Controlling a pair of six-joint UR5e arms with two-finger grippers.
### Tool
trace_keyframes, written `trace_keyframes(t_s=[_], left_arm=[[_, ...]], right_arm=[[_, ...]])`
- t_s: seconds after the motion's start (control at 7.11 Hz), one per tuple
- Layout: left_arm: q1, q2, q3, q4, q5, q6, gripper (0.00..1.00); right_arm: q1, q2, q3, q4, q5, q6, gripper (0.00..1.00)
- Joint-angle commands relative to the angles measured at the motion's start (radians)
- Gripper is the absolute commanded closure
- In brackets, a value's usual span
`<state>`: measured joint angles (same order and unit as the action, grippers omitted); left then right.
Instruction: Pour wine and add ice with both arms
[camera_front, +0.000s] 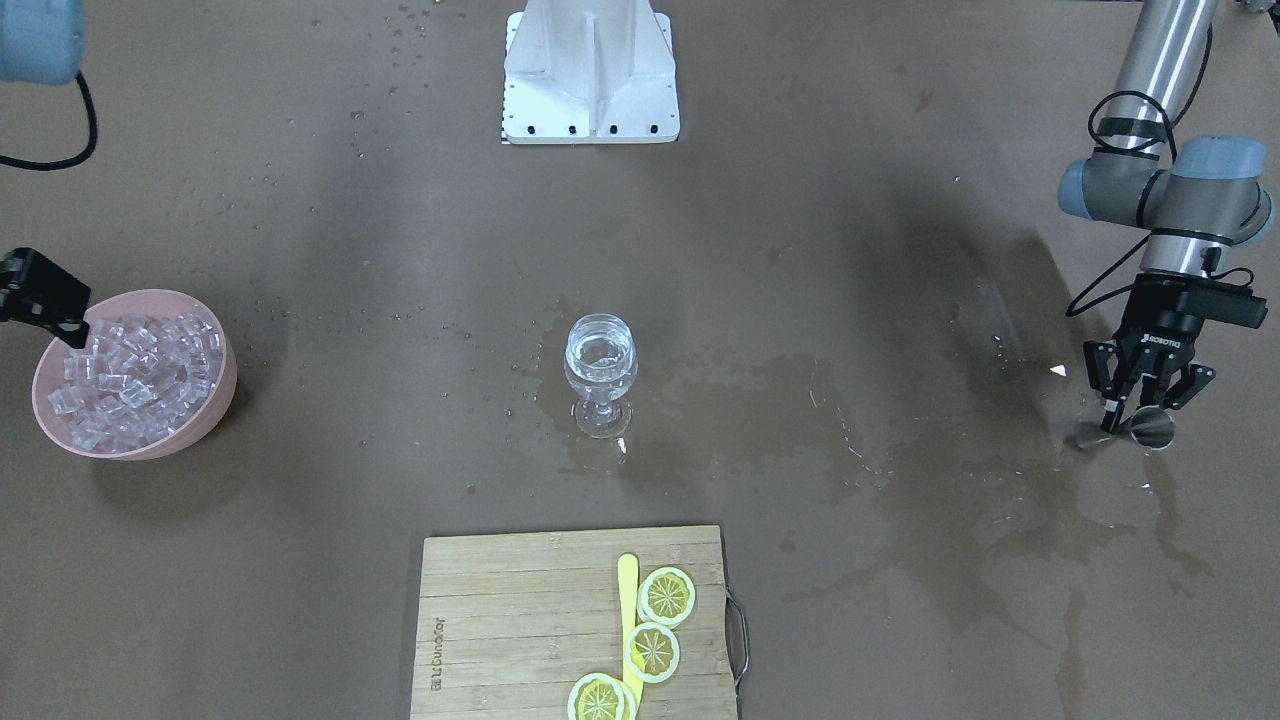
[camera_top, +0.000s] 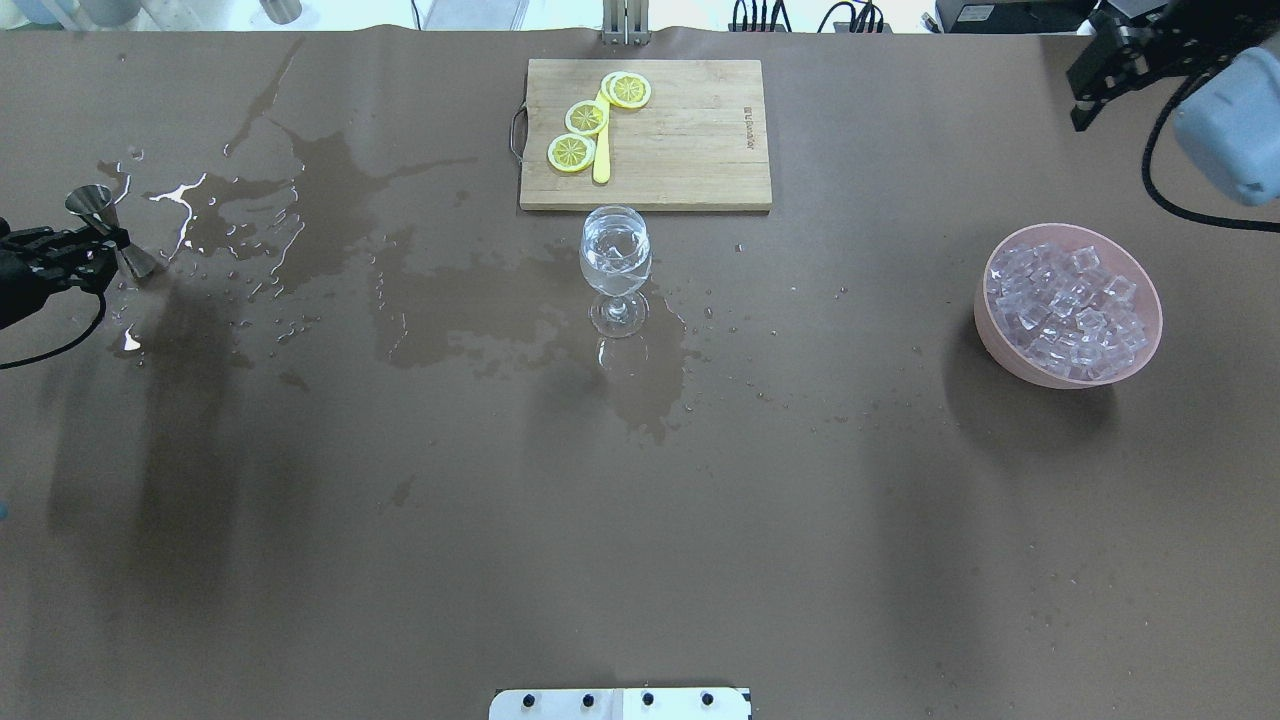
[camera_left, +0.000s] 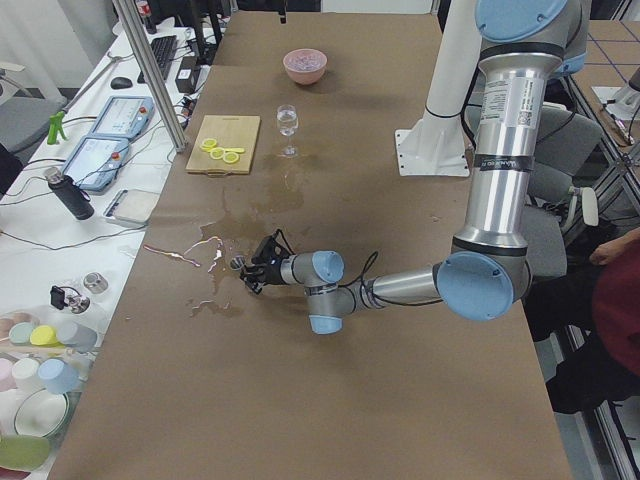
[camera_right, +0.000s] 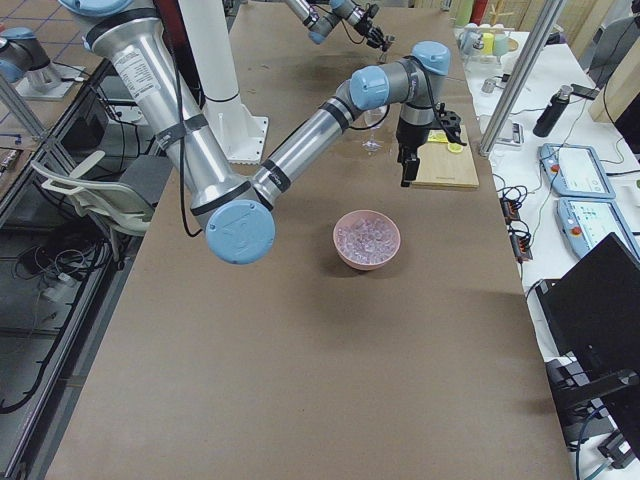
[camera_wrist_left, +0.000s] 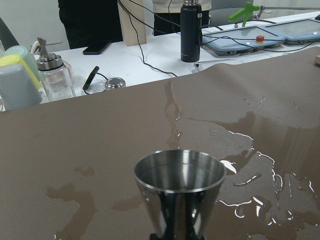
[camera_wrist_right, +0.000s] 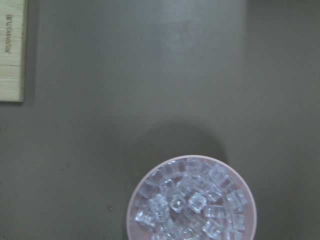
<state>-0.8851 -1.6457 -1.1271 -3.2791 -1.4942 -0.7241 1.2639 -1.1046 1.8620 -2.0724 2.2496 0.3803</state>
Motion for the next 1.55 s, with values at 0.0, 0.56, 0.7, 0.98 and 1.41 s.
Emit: trace_keyframes(t_s=[0.0,0.56,0.7,0.98,1.41], left_arm=[[0.0,0.0,0.0,-0.002,0.0,0.0,0.58],[0.0,0.0,-0.003,0.001,-0.003,0.012,0.14],[-0.003,0.001,-0.013,0.012,-0.011,0.006,0.02],[-0.05,0.007,-0.061,0.105,-0.128,0.002,0.01],[-0.197,0.024,-0.157,0.264,-0.354,0.003,0.02]], right_arm=[[0.102,-0.131,-0.012,0.001,0.068,-0.128,0.0],[0.222,-0.392,-0.011,0.026,0.074,-0.323,0.0],[0.238,-0.444,-0.015,0.069,0.076,-0.324,0.0],[0.27,-0.558,-0.023,0.2,0.084,-0.323,0.0],[0.296,-0.592,-0.03,0.233,0.084,-0.336,0.0]])
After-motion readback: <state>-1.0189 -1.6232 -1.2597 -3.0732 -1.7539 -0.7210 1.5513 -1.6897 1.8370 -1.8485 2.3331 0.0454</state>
